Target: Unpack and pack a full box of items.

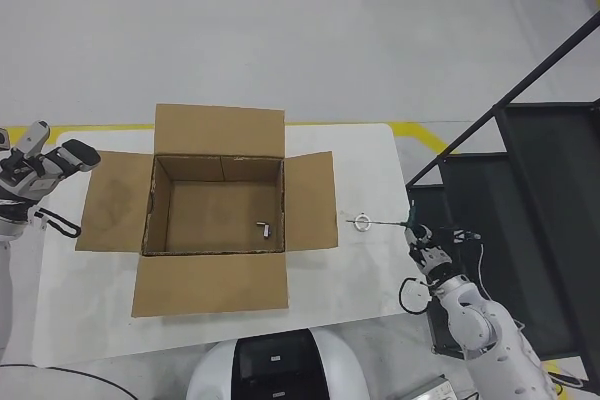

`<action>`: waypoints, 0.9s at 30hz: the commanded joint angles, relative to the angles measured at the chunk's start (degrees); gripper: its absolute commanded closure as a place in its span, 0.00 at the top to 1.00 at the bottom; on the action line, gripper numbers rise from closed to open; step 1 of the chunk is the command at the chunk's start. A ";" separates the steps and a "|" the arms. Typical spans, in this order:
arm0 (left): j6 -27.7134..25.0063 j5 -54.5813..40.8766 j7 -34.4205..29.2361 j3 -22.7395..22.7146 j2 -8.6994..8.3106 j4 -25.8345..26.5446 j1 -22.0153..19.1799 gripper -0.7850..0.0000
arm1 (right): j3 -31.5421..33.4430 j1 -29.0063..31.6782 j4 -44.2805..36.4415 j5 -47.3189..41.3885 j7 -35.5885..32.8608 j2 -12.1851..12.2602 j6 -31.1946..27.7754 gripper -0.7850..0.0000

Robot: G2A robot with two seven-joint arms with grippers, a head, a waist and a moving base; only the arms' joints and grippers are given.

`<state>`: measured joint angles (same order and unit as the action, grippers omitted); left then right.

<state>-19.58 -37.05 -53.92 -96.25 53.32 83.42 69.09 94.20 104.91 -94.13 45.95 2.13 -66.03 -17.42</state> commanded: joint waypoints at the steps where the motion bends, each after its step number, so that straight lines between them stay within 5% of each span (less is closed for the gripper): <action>1: 0.00 0.00 0.00 0.00 0.00 0.00 0.00 1.00 | -0.35 -0.67 -0.34 -1.45 2.07 -0.19 -0.39 0.00; 17: 0.00 0.00 0.00 0.00 0.00 0.00 0.00 1.00 | -16.24 -16.07 -7.97 3.66 -0.64 -2.06 -0.81 0.00; 27: 0.00 0.00 0.00 0.00 0.00 0.00 0.00 1.00 | -30.01 -31.51 -1.01 4.47 -10.11 -4.39 -0.39 0.00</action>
<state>-19.58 -37.05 -53.92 -96.25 53.32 83.42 69.09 65.88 75.15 -96.09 49.59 -6.92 -70.17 -17.78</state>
